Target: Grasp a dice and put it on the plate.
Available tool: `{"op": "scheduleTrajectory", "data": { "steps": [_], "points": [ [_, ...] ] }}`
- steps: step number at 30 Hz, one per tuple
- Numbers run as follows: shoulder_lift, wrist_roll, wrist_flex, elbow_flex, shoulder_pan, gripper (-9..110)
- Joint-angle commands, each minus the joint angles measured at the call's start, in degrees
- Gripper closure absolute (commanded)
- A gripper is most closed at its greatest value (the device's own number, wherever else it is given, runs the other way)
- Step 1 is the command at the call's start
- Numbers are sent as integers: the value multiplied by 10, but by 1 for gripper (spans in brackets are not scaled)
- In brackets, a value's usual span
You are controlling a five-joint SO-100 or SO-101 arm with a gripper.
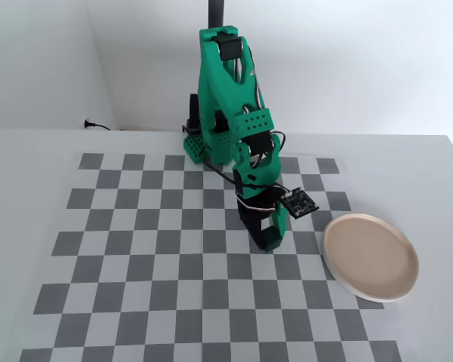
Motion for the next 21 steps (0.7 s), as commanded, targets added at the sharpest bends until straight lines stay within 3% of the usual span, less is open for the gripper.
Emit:
{"op": "scheduleTrajectory", "data": {
  "steps": [1, 9, 21],
  "points": [
    [139, 4, 78, -33, -32, 106],
    [214, 37, 195, -110, -117, 106],
    [75, 71, 221, -279, -173, 106]
  ]
}}
